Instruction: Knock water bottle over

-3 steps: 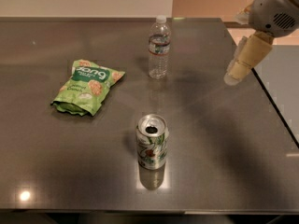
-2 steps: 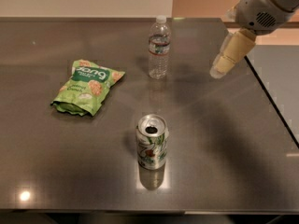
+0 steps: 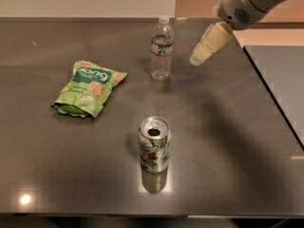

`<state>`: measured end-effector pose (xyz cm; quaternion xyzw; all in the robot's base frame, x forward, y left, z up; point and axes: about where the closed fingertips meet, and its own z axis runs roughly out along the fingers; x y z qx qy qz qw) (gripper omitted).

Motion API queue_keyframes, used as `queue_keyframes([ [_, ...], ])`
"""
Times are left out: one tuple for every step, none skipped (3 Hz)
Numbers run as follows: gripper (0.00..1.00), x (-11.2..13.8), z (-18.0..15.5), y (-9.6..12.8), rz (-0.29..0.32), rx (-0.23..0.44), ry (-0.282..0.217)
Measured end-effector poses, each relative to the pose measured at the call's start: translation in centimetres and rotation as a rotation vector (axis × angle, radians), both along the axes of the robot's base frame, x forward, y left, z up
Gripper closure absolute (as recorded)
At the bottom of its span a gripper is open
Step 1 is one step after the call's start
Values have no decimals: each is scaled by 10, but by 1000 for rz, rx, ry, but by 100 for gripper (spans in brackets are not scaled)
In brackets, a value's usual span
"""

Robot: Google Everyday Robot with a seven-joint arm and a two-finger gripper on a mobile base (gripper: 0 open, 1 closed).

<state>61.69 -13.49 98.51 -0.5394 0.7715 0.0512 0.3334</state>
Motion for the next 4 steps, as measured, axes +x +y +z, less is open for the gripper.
queue_keyframes([
  [0, 25, -6, 21, -5, 76, 5],
  [0, 44, -14, 43, -6, 138, 18],
  [0, 57, -23, 59, -22, 186, 23],
  [0, 71, -29, 68, -44, 225, 27],
])
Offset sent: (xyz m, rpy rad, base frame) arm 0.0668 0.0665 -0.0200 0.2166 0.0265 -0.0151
